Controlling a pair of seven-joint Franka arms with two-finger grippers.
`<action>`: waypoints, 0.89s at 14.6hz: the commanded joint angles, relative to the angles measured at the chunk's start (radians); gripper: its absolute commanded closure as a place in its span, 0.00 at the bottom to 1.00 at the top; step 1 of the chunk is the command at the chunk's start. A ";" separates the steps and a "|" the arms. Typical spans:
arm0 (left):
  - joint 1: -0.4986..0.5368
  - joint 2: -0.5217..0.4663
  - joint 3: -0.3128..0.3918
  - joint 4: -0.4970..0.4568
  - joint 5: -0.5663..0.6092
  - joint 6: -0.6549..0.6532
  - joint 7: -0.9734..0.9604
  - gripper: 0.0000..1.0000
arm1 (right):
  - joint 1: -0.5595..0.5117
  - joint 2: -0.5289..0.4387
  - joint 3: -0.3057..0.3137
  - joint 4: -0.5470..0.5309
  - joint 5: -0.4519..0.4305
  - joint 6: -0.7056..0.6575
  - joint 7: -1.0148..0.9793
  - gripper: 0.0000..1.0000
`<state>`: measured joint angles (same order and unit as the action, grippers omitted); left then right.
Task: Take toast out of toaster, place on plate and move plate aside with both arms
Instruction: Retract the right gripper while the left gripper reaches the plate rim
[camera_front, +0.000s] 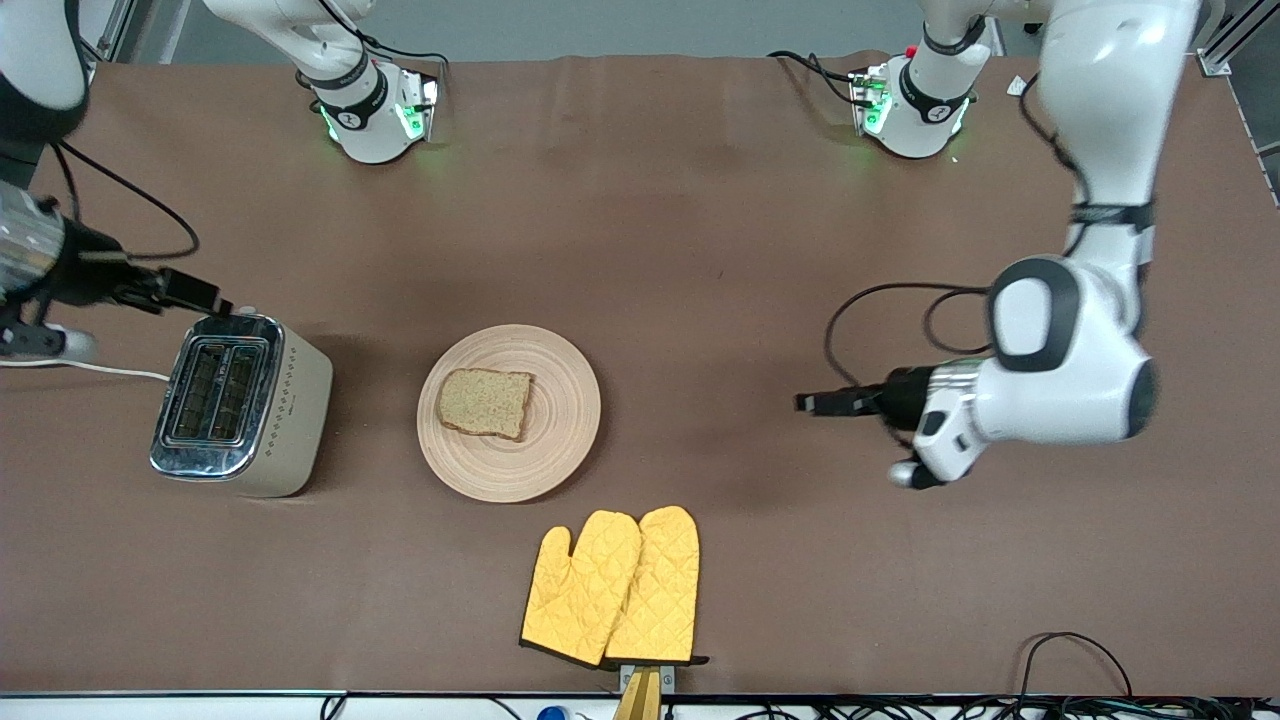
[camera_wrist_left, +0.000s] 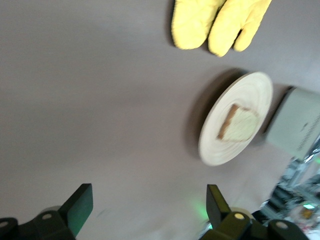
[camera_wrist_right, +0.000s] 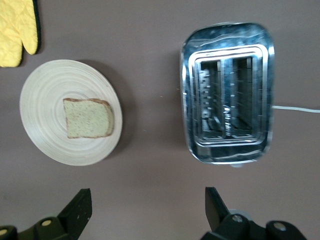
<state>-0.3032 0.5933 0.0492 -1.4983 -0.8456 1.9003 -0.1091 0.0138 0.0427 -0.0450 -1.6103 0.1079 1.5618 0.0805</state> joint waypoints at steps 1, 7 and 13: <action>-0.069 0.094 0.004 0.021 -0.166 0.124 0.003 0.00 | -0.008 -0.035 0.008 0.033 -0.071 -0.063 -0.045 0.00; -0.273 0.292 -0.003 0.127 -0.421 0.376 0.048 0.00 | -0.009 -0.089 0.010 0.072 -0.128 -0.120 -0.112 0.00; -0.339 0.387 -0.032 0.234 -0.432 0.428 0.074 0.00 | -0.006 -0.087 0.011 0.079 -0.126 -0.124 -0.122 0.00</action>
<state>-0.6367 0.9433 0.0244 -1.3196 -1.2625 2.3076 -0.0595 0.0137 -0.0431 -0.0419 -1.5390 -0.0014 1.4466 -0.0273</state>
